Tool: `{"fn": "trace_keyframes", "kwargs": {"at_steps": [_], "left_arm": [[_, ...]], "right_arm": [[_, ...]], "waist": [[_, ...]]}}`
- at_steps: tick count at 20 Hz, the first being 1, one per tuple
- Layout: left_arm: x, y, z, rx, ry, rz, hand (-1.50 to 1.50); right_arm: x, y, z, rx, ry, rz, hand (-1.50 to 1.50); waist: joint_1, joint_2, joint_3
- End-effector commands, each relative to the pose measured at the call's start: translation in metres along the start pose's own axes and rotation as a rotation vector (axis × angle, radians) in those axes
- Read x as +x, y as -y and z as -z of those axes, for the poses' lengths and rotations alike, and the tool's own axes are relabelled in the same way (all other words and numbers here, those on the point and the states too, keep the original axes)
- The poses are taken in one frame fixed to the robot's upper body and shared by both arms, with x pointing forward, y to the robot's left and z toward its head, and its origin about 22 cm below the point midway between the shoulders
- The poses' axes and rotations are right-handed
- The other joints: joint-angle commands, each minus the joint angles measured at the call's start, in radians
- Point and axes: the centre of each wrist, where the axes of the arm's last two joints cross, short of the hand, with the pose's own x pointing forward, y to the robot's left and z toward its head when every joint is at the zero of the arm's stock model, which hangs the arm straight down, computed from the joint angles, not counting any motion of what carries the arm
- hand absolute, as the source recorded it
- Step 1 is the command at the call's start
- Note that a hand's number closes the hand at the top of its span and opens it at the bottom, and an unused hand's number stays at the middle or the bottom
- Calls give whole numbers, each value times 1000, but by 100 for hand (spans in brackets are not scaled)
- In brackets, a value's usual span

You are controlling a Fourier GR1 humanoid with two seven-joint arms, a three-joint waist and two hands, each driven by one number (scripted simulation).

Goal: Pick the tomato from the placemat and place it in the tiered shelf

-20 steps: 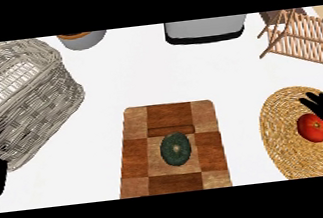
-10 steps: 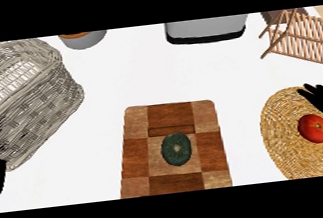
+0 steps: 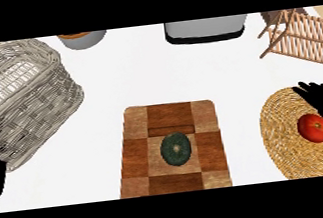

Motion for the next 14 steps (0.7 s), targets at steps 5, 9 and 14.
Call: {"fn": "trace_keyframes", "kwargs": {"at_steps": [5, 9, 14], "left_arm": [[8, 24, 12, -177, -10, 77, 0], [16, 24, 8, -170, -11, 70, 0], [-5, 26, 0, -177, -17, 64, 0]], "right_arm": [[2, -19, 23, 30, -3, 8, -150], [-1, -39, 24, 43, 16, 46, 150], [-1, -31, 30, 14, 49, -29, 150]], "waist": [[-13, 8, -3], [-13, 6, -2], [-12, 5, -3]]}}
